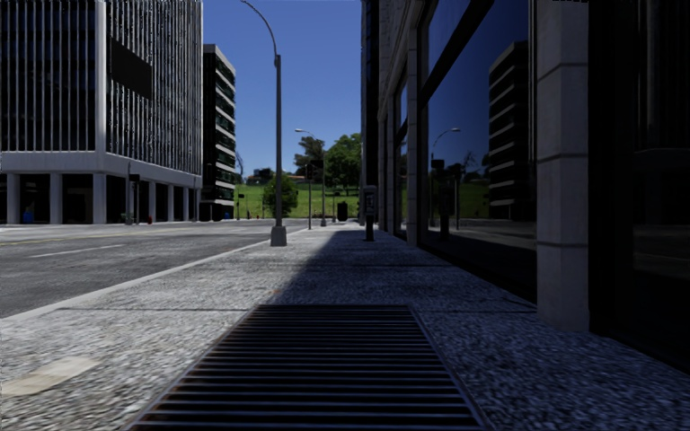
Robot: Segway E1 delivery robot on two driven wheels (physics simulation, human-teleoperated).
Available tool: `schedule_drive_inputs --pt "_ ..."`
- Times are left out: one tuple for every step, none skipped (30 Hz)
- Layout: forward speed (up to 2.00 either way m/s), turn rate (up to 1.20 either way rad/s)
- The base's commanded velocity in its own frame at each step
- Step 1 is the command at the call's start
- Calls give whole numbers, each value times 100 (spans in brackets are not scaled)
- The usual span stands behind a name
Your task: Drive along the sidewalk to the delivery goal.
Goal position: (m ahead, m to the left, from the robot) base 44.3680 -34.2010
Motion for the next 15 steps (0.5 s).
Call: schedule_drive_inputs --pt "200 0" --pt "200 0" --pt "200 0" --pt "200 0" --pt "200 0" --pt "200 0" --pt "200 0" --pt "200 0" --pt "200 0" --pt "200 0" --pt "200 0" --pt "200 0" --pt "200 0" --pt "200 0" --pt "200 0"
